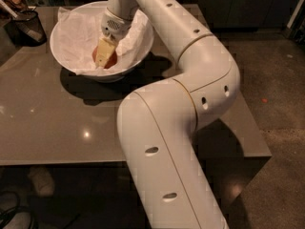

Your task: Pick apple from white bowl

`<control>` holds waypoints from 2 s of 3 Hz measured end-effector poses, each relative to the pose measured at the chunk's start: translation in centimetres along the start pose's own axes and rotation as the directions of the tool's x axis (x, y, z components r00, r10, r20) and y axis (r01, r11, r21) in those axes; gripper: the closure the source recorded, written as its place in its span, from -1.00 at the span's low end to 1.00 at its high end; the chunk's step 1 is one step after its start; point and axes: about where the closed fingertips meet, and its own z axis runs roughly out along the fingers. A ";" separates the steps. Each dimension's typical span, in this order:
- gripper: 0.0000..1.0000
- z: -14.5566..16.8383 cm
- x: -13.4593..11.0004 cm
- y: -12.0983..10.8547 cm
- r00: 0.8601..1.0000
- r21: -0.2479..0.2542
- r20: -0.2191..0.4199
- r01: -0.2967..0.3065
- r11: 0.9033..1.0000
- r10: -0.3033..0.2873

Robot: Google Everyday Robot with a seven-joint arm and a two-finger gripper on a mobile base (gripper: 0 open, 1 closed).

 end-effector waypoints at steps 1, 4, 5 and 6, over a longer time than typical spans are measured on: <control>1.00 -2.6 -0.2 -0.2 0.998 0.061 0.055 -0.006 0.998 0.003; 1.00 -12.2 0.4 6.0 0.983 0.195 0.179 0.016 0.981 -0.052; 1.00 -13.6 -0.7 9.9 0.968 0.188 0.200 0.113 0.976 -0.150; 1.00 -13.8 -0.9 10.6 0.965 0.189 0.201 0.132 0.973 -0.170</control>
Offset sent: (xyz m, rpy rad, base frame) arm -0.0507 -0.0732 0.1048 0.1177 -0.2359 -0.1751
